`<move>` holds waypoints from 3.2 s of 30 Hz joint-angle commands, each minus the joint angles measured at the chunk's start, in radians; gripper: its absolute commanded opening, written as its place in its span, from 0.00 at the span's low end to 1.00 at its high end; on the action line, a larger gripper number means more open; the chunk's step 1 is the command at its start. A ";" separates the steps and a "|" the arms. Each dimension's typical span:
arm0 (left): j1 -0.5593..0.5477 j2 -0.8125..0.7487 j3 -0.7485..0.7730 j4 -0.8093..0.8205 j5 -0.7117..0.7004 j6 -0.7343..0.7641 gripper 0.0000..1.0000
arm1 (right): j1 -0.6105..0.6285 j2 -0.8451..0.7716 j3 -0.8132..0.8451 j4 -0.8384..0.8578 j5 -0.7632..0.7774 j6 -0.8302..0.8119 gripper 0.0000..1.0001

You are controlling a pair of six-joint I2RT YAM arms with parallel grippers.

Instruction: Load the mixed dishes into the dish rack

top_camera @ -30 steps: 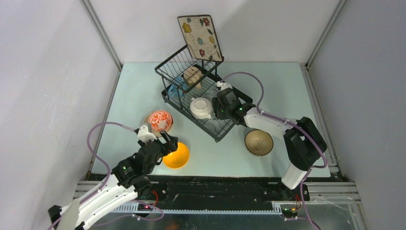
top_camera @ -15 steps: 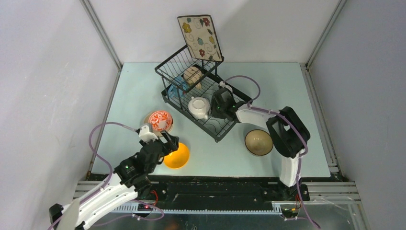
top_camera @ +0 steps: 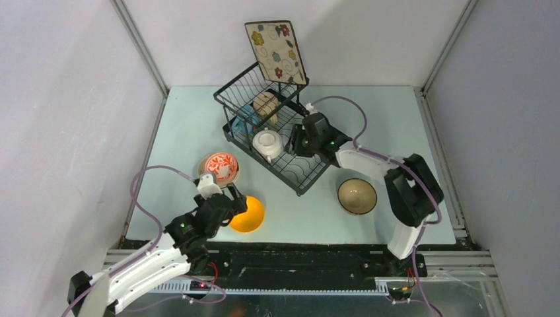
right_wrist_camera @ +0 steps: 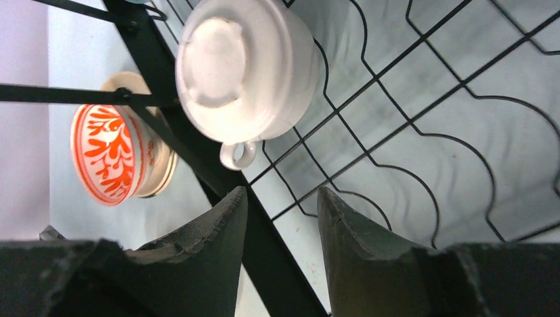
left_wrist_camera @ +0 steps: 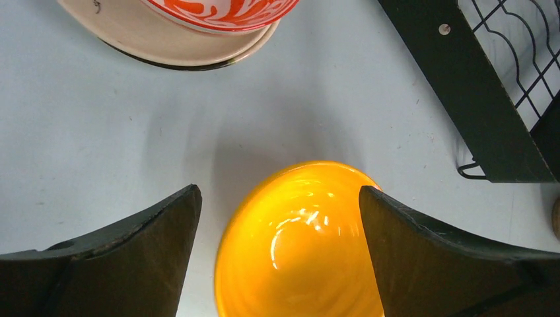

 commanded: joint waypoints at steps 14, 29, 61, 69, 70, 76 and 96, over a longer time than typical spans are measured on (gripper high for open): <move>0.004 0.005 0.078 -0.173 0.089 -0.062 0.88 | -0.018 -0.411 -0.264 -0.009 0.031 -0.111 0.46; 0.004 0.123 -0.022 0.001 0.243 -0.102 0.64 | -0.022 -0.660 -0.402 -0.064 0.042 -0.155 0.46; 0.005 -0.210 0.170 0.236 0.297 -0.030 0.00 | -0.024 -0.950 -0.550 0.114 -0.425 -0.019 0.95; 0.017 -0.066 0.113 0.589 0.292 -0.137 0.00 | 0.085 -1.100 -0.642 0.246 -0.281 0.036 1.00; 0.020 -0.051 0.125 0.599 0.296 -0.141 0.00 | 0.086 -1.101 -0.647 0.270 -0.287 0.042 1.00; 0.049 0.045 0.140 0.670 0.384 -0.190 0.00 | 0.093 -1.051 -0.658 0.370 -0.324 0.090 1.00; 0.074 0.124 0.120 0.795 0.524 -0.317 0.00 | 0.158 -0.839 -0.659 0.622 -0.261 0.192 0.87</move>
